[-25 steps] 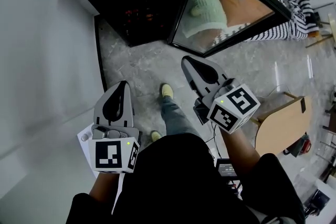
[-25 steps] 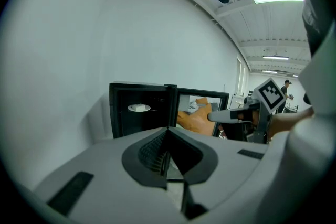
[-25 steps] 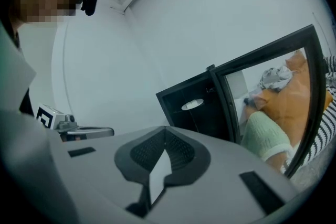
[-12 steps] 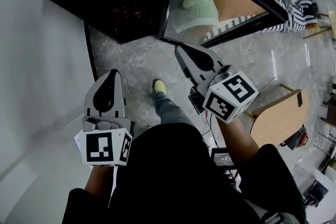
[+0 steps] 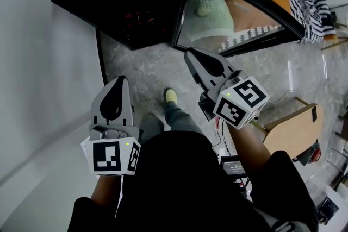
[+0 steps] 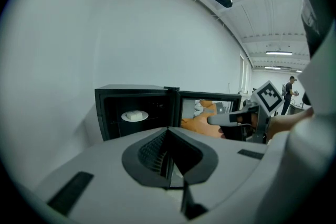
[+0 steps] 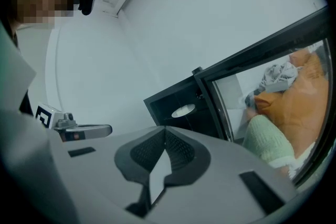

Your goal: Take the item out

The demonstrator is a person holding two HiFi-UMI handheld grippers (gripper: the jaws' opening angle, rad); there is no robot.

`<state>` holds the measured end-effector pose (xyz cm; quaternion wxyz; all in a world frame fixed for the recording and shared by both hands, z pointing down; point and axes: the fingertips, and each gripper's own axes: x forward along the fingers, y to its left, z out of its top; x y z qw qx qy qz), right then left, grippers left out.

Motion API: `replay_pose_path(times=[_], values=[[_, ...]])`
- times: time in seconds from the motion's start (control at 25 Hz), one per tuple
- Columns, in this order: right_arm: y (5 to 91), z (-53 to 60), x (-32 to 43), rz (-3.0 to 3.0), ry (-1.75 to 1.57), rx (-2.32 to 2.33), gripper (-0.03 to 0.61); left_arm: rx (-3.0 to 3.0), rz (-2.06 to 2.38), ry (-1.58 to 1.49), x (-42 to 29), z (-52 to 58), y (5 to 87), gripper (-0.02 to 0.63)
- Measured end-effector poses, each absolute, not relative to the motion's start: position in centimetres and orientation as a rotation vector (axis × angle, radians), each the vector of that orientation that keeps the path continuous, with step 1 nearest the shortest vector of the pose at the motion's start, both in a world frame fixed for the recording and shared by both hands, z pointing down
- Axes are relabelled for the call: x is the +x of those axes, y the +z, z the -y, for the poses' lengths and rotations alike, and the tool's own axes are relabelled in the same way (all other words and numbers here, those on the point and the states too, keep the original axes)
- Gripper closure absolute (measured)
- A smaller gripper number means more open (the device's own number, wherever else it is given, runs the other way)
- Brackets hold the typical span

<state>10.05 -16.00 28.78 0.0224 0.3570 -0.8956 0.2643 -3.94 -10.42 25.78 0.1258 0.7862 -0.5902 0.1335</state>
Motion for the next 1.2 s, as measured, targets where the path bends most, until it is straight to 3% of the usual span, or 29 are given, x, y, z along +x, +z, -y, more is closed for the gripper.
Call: replay_pose_path(times=[1.2], values=[[28.0,18.8,3.7,2.735,0.853,1.181,0.572,2.292,1.699,0.302,-11.1,12.4,25.7,0.604]])
